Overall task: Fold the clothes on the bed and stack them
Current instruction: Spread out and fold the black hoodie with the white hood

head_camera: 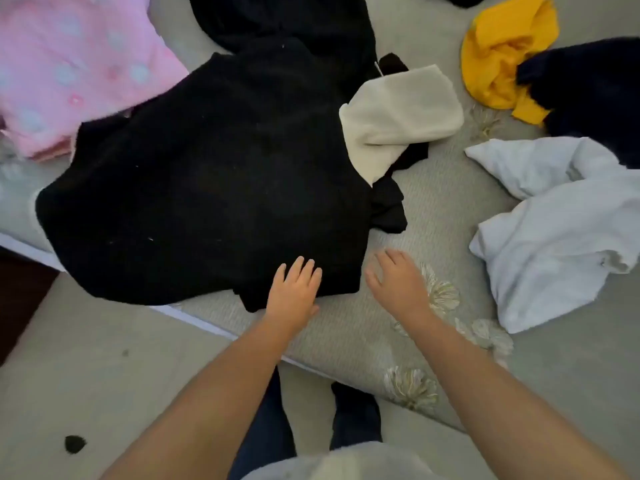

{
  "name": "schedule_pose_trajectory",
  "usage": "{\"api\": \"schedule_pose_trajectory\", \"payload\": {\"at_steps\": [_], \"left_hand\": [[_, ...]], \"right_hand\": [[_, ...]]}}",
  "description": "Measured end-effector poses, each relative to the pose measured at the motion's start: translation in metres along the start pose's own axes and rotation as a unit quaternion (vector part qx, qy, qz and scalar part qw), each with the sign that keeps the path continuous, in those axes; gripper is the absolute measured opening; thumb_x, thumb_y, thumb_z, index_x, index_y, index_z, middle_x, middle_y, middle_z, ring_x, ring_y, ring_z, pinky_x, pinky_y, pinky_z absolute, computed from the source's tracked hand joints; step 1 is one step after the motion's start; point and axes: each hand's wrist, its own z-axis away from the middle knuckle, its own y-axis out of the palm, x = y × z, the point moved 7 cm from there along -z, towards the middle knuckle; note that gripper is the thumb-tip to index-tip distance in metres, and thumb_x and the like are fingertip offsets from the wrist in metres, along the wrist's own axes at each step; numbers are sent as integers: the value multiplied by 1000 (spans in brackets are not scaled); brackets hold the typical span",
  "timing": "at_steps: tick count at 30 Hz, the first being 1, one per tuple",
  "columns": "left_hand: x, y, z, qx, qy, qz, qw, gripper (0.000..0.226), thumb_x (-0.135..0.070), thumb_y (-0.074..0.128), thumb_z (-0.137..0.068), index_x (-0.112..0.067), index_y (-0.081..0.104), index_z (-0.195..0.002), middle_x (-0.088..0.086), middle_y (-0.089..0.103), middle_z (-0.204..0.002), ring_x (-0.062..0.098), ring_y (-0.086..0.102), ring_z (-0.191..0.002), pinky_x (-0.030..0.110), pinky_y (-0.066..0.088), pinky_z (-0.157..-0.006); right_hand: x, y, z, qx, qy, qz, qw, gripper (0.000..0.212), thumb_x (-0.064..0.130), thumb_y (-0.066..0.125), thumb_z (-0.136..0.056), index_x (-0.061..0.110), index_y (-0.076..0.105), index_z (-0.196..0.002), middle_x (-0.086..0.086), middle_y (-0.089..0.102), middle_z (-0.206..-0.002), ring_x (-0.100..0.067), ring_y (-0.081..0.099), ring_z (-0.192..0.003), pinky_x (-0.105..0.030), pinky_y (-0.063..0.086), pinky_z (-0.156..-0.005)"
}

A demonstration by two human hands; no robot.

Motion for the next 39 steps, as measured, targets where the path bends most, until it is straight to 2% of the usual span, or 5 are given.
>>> {"api": "schedule_pose_trajectory", "payload": {"at_steps": [4, 11, 23, 29, 39], "left_hand": [[20, -1, -34, -85, 85, -25, 992, 38, -25, 58, -86, -21, 52, -123, 1, 57, -119, 15, 49, -115, 32, 32, -102], [116, -93, -59, -174, 59, 197, 963, 22, 4, 61, -79, 0, 64, -100, 15, 65, -87, 32, 62, -77, 34, 48, -61], [288, -250, -32, -280, -53, 180, 941, 14, 8, 60, -78, 5, 66, -90, 22, 63, -79, 38, 60, -74, 41, 45, -58], [374, -278, -28, -283, -94, 154, 942, 20, 6, 52, -82, 4, 66, -96, 26, 62, -88, 41, 58, -82, 44, 44, -66], [625, -238, -1, -134, -224, 92, 961, 23, 3, 41, -86, -1, 55, -104, 18, 60, -100, 34, 58, -91, 35, 35, -61]], "right_hand": [[0, 36, -19, 55, 54, -57, 995, 51, 23, 58, -88, 2, 44, -133, -16, 49, -132, -30, 43, -123, -34, 32, -102], [58, 22, -54, 13, 154, -306, 940, 62, 29, 59, -88, 18, 31, -142, -3, 43, -140, -16, 42, -128, -25, 34, -99], [178, -84, -214, -85, 143, -128, 978, 43, 24, 45, -94, 17, 39, -136, -15, 52, -122, -33, 50, -109, -40, 44, -82], [249, -115, -269, -164, 181, -271, 931, 39, 18, 52, -89, 10, 39, -125, -13, 55, -117, -32, 56, -104, -38, 43, -78], [568, -107, -383, -156, -178, -7, 972, 24, 9, 42, -90, 7, 60, -106, -11, 58, -115, -25, 45, -114, -34, 25, -92]]}}
